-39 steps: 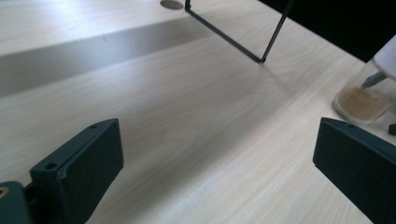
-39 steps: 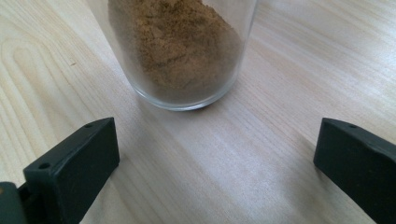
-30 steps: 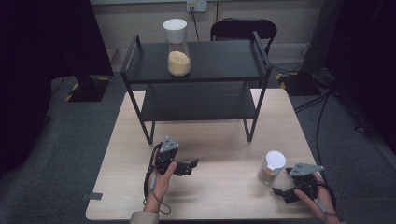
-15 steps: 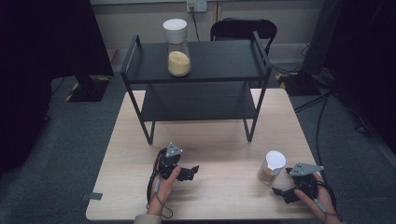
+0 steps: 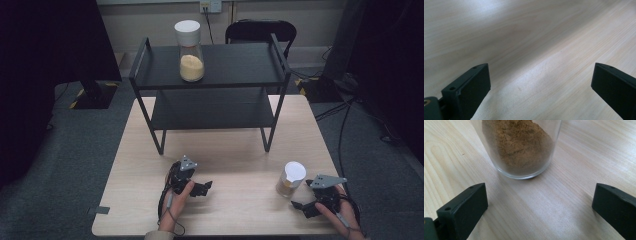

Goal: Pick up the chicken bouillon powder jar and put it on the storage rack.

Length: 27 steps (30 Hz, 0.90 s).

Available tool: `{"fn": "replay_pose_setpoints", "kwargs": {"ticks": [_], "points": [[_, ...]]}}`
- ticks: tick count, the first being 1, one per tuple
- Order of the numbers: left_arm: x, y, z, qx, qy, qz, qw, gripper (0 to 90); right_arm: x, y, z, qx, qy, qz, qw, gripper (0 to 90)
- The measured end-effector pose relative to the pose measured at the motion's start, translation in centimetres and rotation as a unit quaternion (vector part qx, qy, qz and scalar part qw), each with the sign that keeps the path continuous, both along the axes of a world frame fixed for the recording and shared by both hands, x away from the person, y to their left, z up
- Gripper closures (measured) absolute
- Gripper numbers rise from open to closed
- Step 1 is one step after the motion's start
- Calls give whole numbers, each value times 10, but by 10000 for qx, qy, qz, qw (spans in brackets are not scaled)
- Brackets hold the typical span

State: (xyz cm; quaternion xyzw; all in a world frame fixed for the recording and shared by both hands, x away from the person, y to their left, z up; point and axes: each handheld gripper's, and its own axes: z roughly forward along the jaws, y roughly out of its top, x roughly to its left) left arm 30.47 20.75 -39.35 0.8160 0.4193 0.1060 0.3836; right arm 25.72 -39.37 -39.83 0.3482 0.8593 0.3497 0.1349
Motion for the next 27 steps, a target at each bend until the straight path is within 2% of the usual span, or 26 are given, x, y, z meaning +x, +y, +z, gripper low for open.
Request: {"fn": "replay_pose_setpoints", "kwargs": {"ticks": [3, 5, 10, 17, 23, 25, 27], "points": [[-1, -4, -1, 115, -18, -19, 9999, 19, 0, 0, 0, -1, 0, 1, 10000, 0], [0, -4, -2, 94, -7, -29, 10000, 20, 0, 0, 0, -1, -1, 0, 10000, 0], [0, -6, -4, 222, 38, -16, 9997, 22, 0, 0, 0, 0, 1, 0, 10000, 0], [1, -8, -8, 275, 59, -71, 9996, 5, 0, 0, 0, -1, -2, 2, 10000, 0], [-4, -8, -12, 337, -116, -124, 9993, 3, 0, 0, 0, -1, 1, 0, 10000, 0], [-6, -11, -13, 485, -234, -218, 9983, 2, 0, 0, 0, -1, 0, 0, 10000, 0], [-6, -12, -14, 516, -257, -236, 9981, 0, 0, 0, 0, -1, 0, 0, 10000, 0]]}}
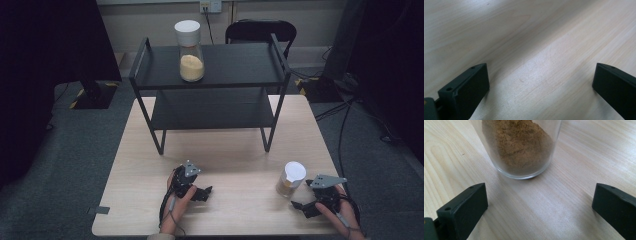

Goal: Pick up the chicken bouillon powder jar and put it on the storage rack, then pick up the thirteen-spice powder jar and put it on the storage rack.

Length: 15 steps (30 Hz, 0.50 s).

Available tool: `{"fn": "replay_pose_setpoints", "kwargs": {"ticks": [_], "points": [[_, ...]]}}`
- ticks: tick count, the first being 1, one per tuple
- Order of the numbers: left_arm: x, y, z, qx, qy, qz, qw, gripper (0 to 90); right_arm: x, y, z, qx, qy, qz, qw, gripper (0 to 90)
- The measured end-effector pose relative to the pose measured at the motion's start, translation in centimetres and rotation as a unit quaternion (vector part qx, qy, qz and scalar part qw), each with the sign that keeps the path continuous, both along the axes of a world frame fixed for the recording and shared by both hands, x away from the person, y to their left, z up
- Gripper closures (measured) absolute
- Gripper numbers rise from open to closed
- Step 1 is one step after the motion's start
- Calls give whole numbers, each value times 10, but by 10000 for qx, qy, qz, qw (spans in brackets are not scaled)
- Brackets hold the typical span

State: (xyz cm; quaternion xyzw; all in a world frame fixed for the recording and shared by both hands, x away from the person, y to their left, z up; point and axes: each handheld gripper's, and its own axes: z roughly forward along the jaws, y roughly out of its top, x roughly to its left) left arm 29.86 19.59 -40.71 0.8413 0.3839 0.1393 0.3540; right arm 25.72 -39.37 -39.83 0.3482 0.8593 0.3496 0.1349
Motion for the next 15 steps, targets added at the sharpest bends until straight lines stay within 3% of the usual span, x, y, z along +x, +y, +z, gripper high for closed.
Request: {"fn": "replay_pose_setpoints", "kwargs": {"ticks": [15], "points": [[-2, -1, -1, -8, -18, 50, 10000, 0, -2, 2, 0, -3, -2, -69, 10000, 0]]}}
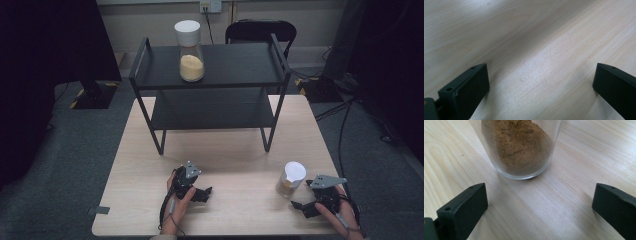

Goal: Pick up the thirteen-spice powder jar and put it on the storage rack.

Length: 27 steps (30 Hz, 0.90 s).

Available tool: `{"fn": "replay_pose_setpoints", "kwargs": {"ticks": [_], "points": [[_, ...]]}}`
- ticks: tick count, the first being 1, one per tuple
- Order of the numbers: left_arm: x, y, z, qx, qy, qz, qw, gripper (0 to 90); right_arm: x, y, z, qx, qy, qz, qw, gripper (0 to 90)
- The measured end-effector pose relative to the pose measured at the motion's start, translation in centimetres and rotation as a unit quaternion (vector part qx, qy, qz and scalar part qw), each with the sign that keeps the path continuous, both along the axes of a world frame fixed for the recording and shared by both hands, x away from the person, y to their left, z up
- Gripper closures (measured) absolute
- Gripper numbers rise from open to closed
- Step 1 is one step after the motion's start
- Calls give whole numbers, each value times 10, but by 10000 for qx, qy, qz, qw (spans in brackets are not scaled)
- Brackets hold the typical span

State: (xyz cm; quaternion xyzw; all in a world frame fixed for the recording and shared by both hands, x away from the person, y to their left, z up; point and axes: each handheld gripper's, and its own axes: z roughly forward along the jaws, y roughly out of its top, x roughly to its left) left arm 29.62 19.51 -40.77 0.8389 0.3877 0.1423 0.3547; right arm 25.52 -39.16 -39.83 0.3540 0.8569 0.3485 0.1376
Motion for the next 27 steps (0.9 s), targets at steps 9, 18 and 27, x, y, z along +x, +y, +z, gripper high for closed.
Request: {"fn": "replay_pose_setpoints", "kwargs": {"ticks": [9, 18, 27], "points": [[0, 0, 0, -2, 2, 8, 10000, 0, 0, 0, 0, -2, -1, 2, 10000, 0], [0, 0, 0, -2, 2, 9, 10000, 0, -1, -4, -2, 209, -6, -25, 9998, 20], [0, 0, 0, -2, 1, 8, 10000, 0, -3, -2, 8, 345, -157, -69, 9993, 13]]}}
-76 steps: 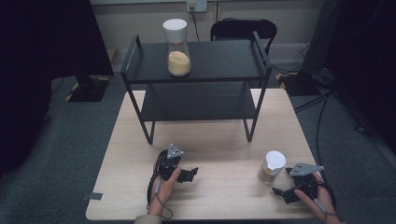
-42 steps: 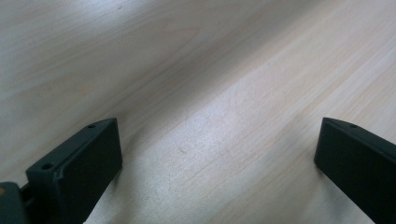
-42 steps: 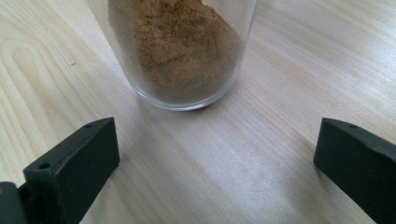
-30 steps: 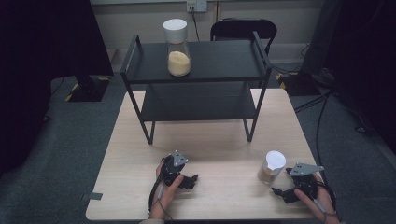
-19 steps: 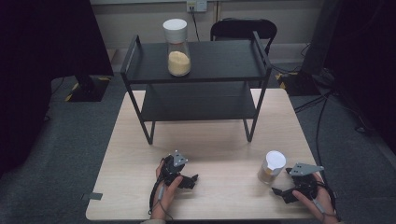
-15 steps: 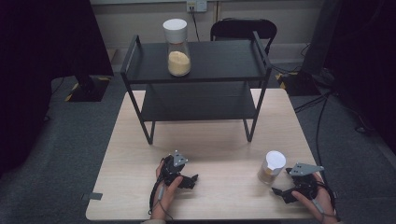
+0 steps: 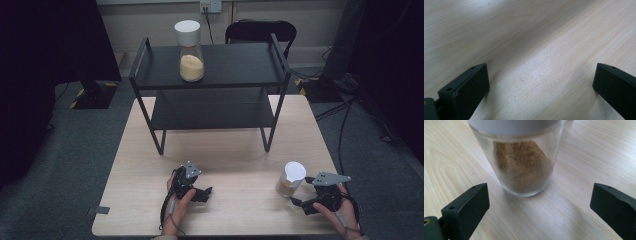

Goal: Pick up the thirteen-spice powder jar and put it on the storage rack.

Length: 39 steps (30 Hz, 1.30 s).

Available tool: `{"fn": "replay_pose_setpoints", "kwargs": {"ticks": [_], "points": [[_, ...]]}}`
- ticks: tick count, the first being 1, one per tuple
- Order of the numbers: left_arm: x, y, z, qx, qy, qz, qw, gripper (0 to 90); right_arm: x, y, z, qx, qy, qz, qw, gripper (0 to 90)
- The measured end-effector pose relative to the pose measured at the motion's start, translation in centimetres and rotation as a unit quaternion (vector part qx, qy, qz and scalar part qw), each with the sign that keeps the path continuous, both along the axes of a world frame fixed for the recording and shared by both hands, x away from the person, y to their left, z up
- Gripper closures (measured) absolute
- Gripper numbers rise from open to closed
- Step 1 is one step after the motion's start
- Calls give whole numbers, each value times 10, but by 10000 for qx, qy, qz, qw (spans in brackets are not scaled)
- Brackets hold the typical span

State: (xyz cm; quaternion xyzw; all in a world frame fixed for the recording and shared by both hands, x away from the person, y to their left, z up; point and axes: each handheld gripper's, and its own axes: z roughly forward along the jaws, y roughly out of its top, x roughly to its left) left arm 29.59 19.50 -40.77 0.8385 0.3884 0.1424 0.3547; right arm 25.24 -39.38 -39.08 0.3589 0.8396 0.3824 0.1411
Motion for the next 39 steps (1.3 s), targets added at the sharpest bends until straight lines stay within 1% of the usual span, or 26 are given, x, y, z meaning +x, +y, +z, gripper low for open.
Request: {"fn": "replay_pose_setpoints", "kwargs": {"ticks": [6, 10, 13, 16, 18, 21, 28, 39], "points": [[0, 0, 0, 1, 0, -1, 10000, 0, 4, 5, 5, 84, -72, 27, 9999, 13], [0, 0, 0, 1, 0, 0, 10000, 0, 8, 7, 5, 242, -85, 1, 9997, 13], [0, 0, 0, 0, 0, 0, 10000, 0, 10, 11, 7, 247, -125, -31, 9996, 23], [0, 0, 0, 1, 0, 0, 10000, 0, 13, 10, 6, 391, -140, 9, 9991, 53], [0, 0, 0, 0, 0, 0, 10000, 0, 15, 12, 6, 359, -157, 31, 9992, 77], [0, 0, 0, 1, 1, -1, 10000, 0, 16, 12, 3, 462, -196, 82, 9987, 122], [0, 0, 0, 0, 0, 1, 10000, 0, 19, 16, -1, 496, -255, 148, 9983, 183], [0, 0, 0, 0, -1, 0, 10000, 0, 20, 21, -5, 518, -428, 293, 9973, 280]]}}
